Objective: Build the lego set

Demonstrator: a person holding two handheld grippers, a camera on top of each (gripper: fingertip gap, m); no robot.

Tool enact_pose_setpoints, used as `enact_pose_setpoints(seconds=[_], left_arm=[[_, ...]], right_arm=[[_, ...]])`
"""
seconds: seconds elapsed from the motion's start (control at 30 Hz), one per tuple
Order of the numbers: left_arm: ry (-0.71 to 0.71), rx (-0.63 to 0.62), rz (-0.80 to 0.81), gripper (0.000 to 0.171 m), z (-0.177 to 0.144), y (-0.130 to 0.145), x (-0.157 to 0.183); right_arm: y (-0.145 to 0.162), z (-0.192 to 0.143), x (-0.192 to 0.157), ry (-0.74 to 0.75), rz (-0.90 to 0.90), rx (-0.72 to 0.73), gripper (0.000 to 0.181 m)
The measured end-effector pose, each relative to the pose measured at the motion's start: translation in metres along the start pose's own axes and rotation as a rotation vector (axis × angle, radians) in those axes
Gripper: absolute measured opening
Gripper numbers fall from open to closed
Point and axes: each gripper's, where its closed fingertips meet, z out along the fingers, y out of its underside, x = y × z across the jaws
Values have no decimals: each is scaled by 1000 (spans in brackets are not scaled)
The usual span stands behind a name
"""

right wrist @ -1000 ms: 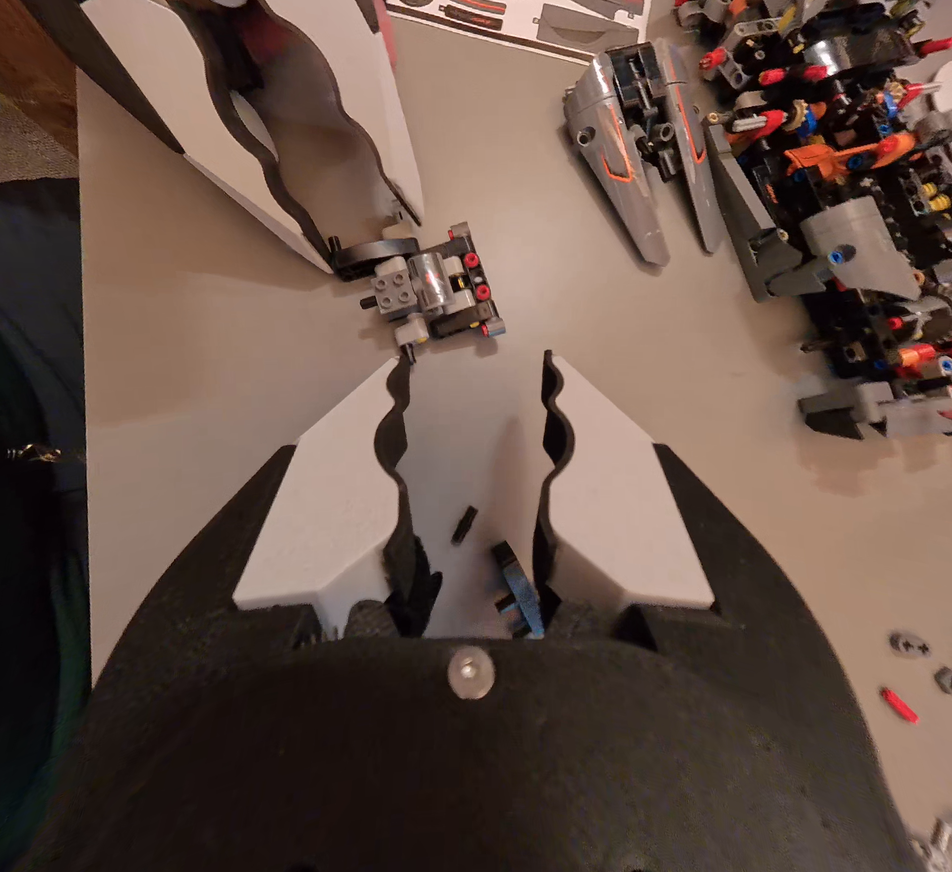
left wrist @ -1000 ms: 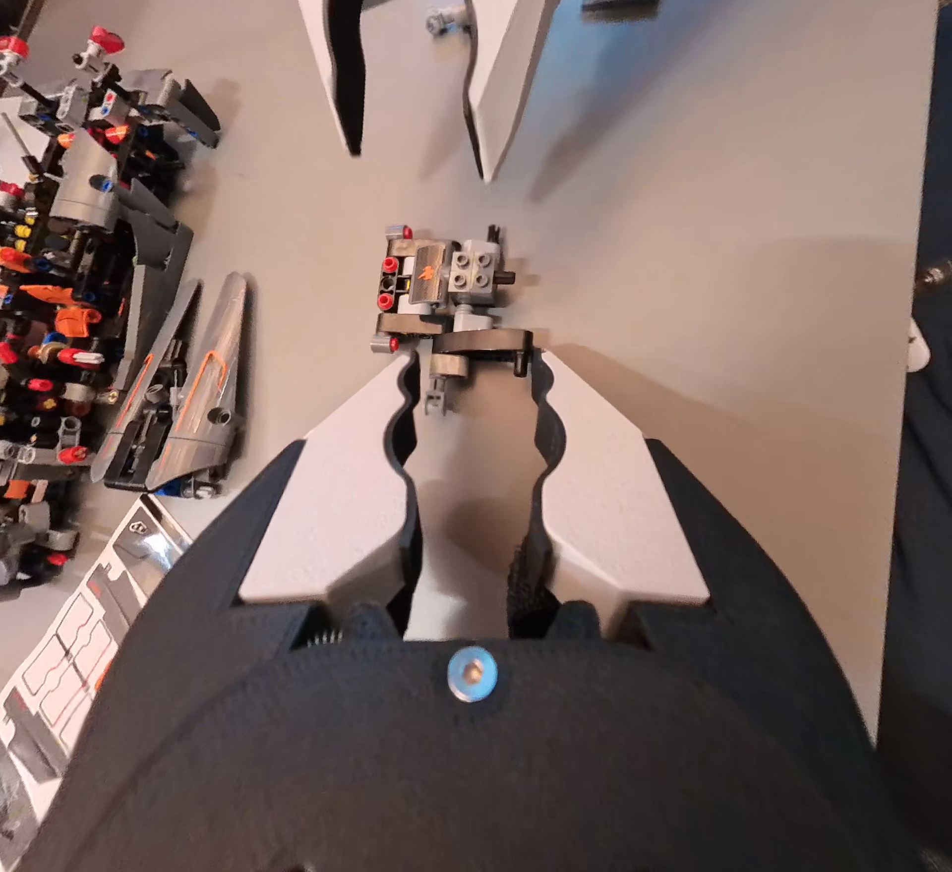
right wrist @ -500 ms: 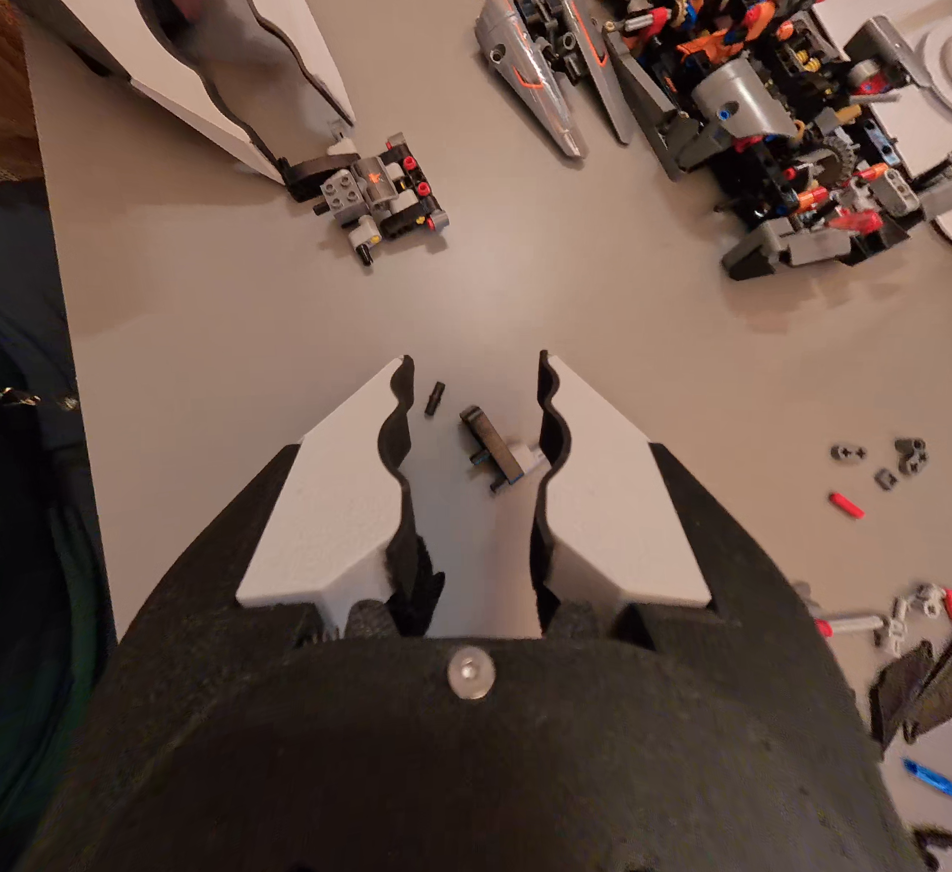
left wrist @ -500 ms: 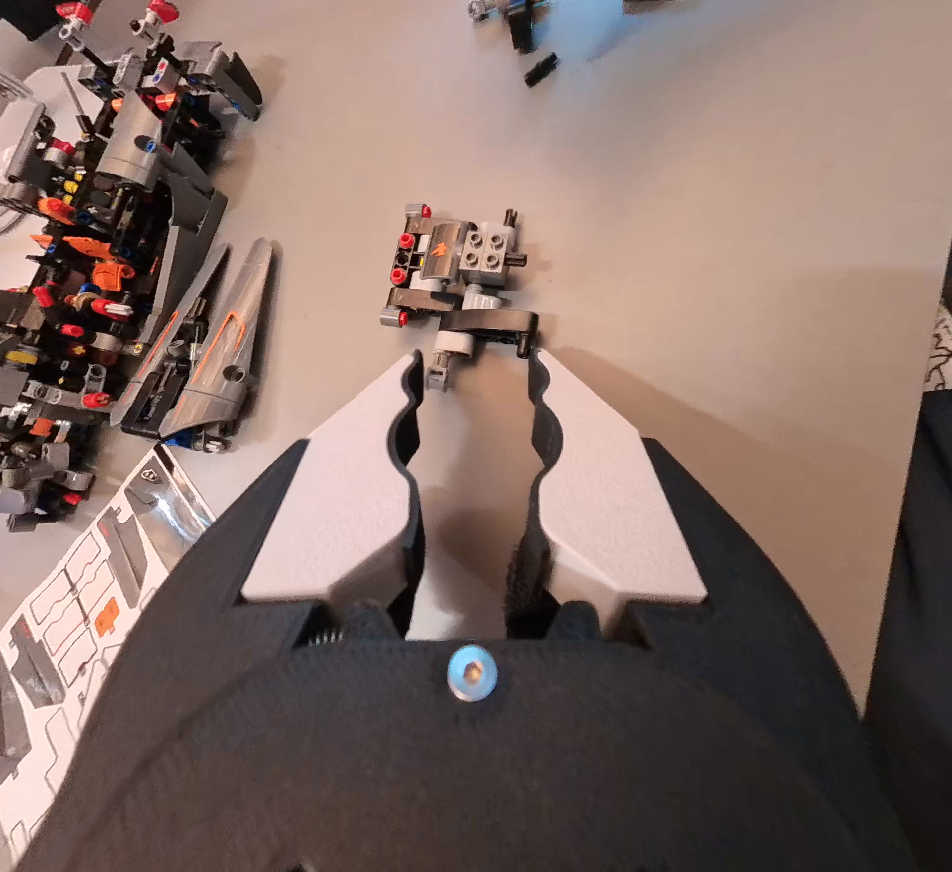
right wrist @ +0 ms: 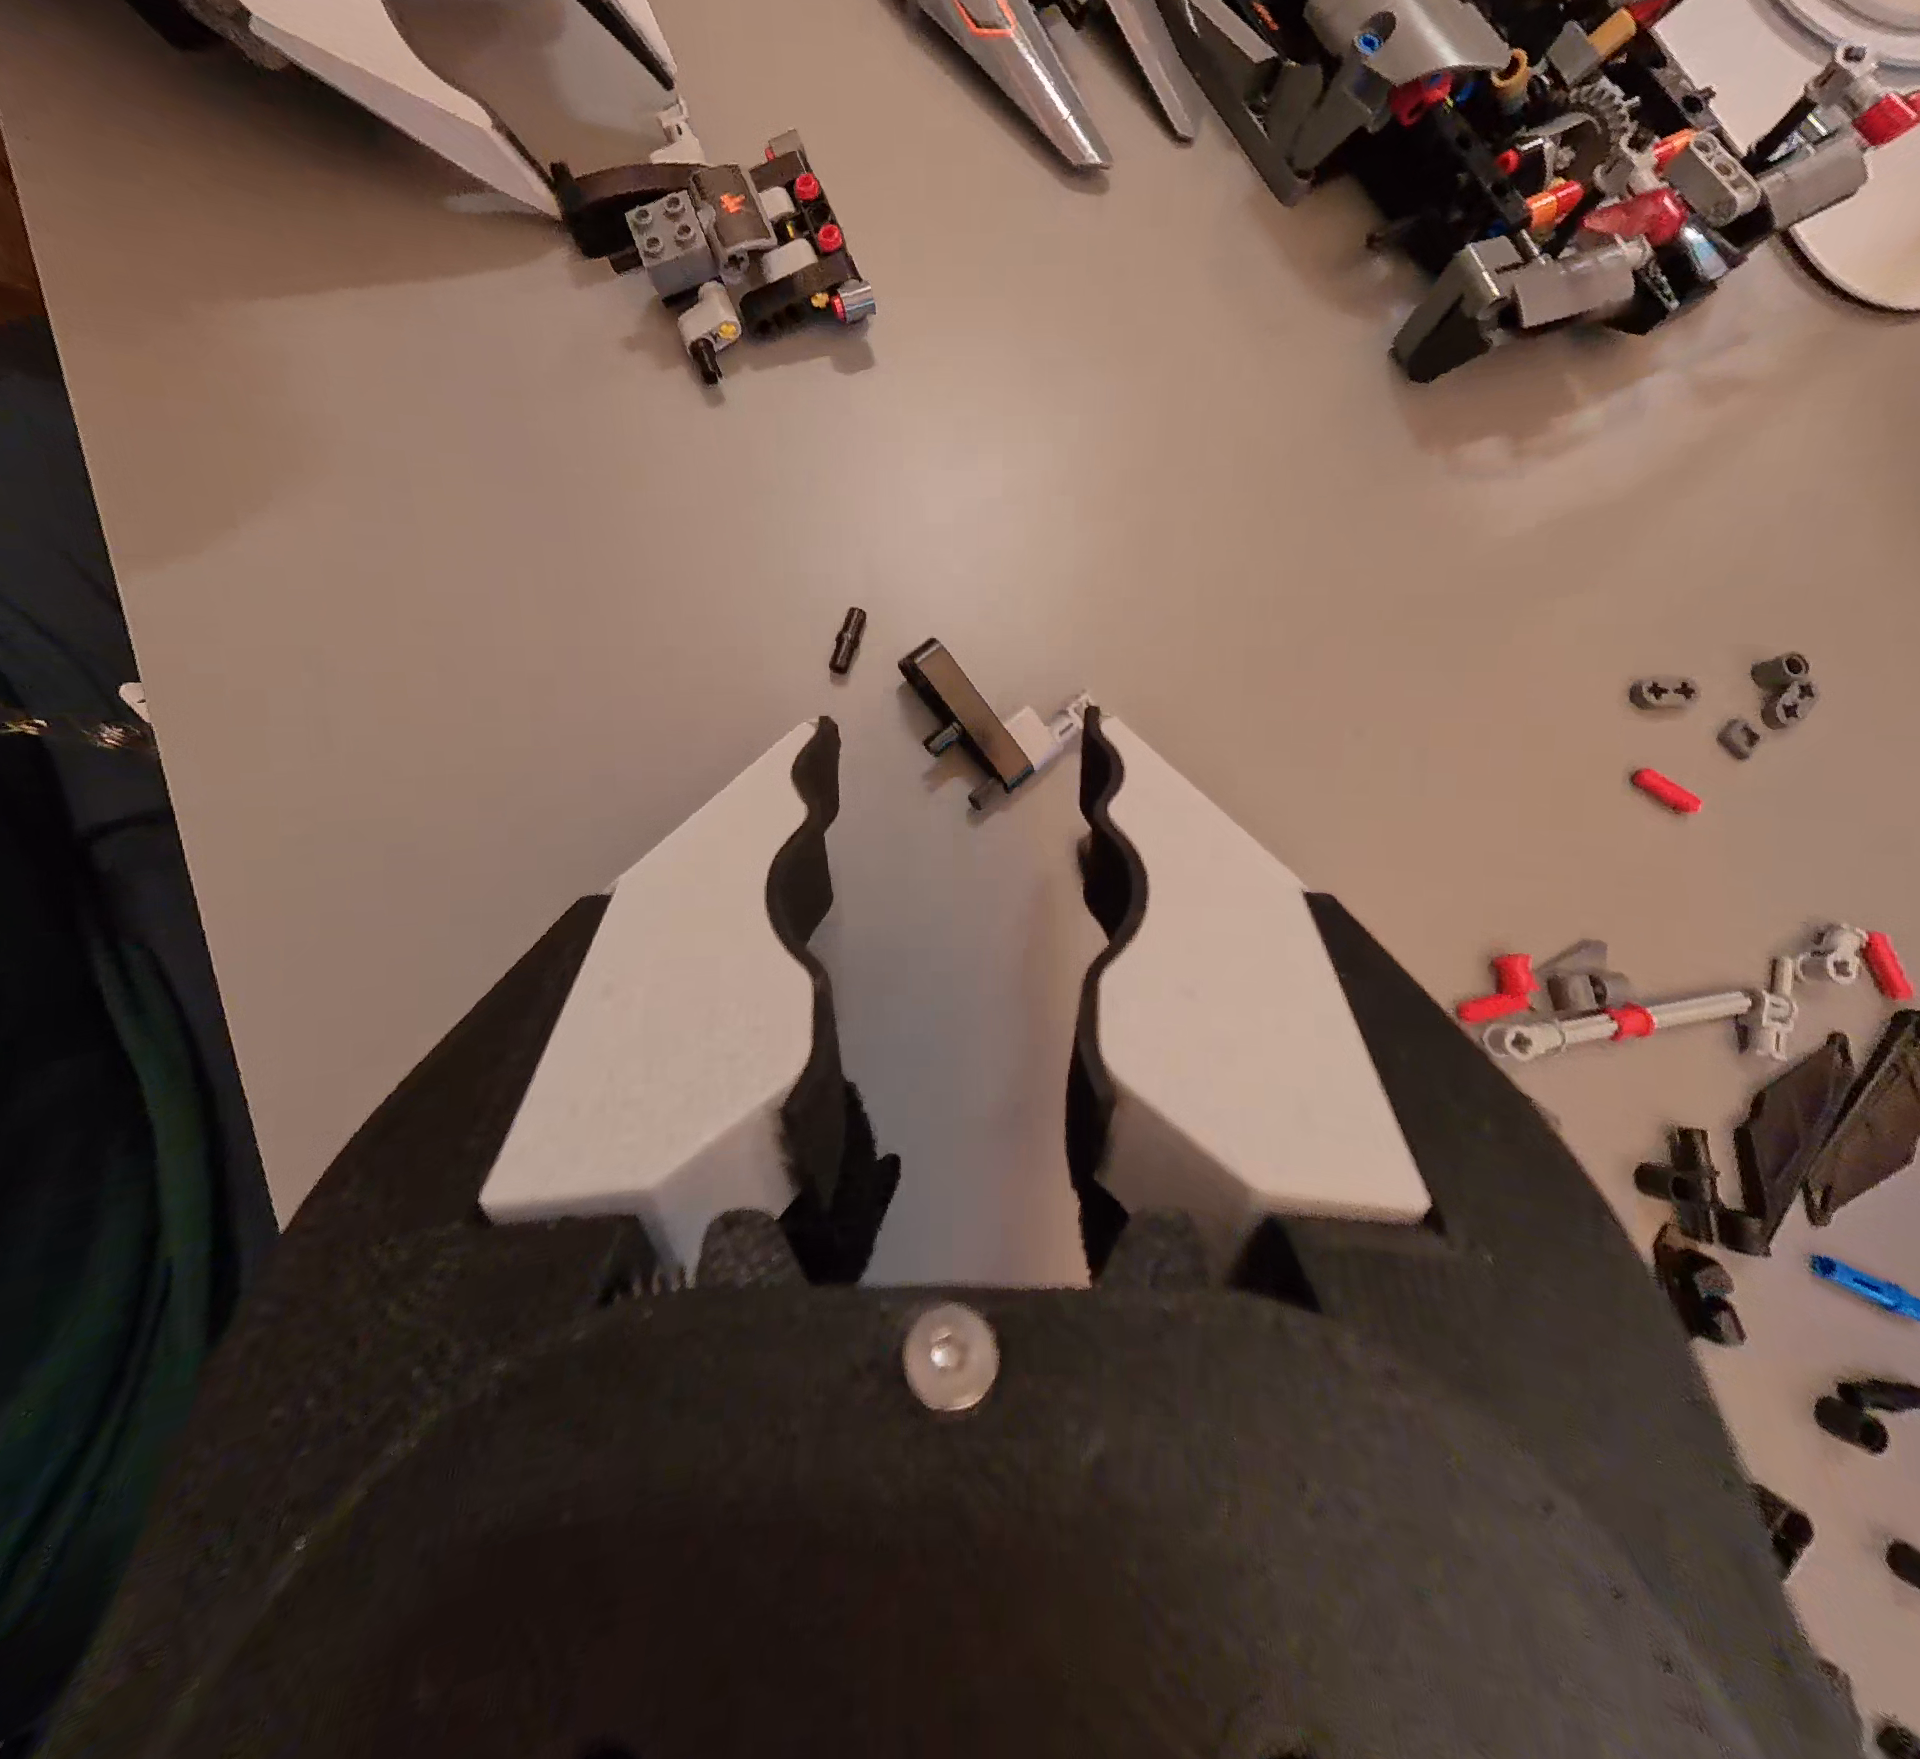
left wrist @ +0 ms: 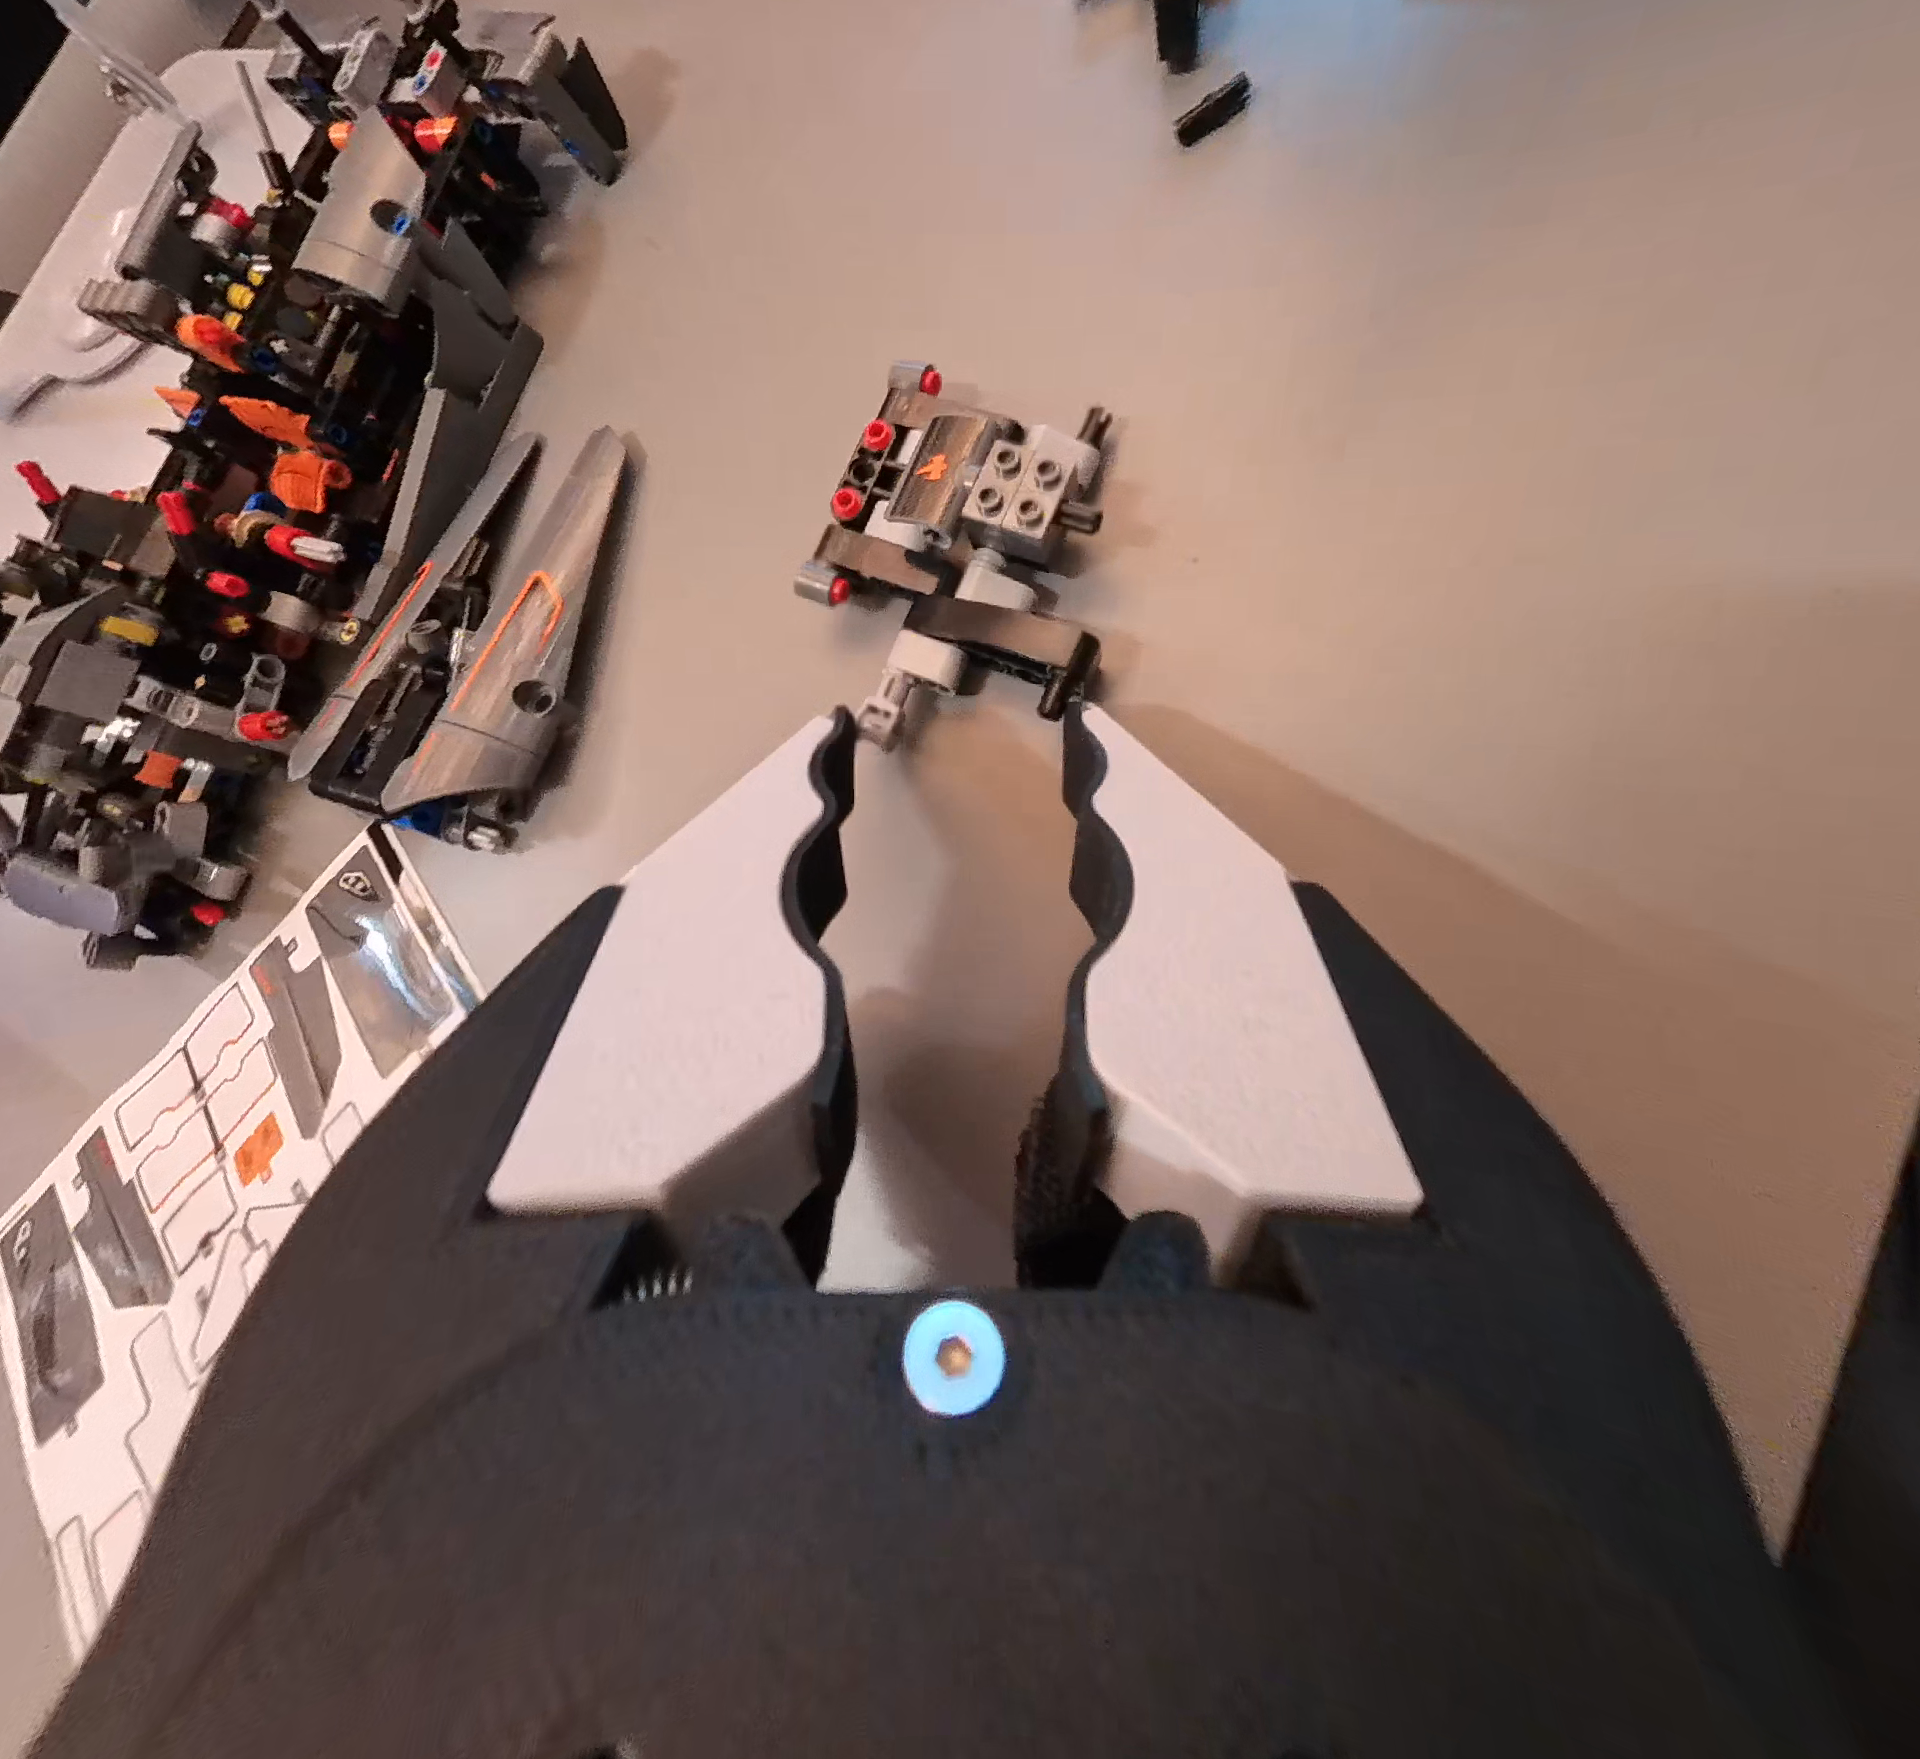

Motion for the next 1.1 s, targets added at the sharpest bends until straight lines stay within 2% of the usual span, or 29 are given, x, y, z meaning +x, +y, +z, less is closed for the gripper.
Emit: enact_pose_setpoints(seconds=[0.2,0.6,0.77,0.9,0.97,1.1], left_arm=[[-30,-27,-10,41,-2,5,-9],[-5,-30,-12,43,-3,5,-6],[-4,-29,-14,44,-4,5,-5],[-3,-24,-16,44,-3,5,-6],[-1,-22,-15,44,-2,4,-6],[-7,-18,1,44,-2,-2,-7]], right_arm=[[4,-4,-2,2,7,-1,44],[9,14,4,-26,-6,-84,45],[19,9,12,-47,15,-119,41],[15,14,8,-95,15,-101,41],[13,24,3,-120,-25,-97,37],[13,38,1,-99,-132,-126,9]])
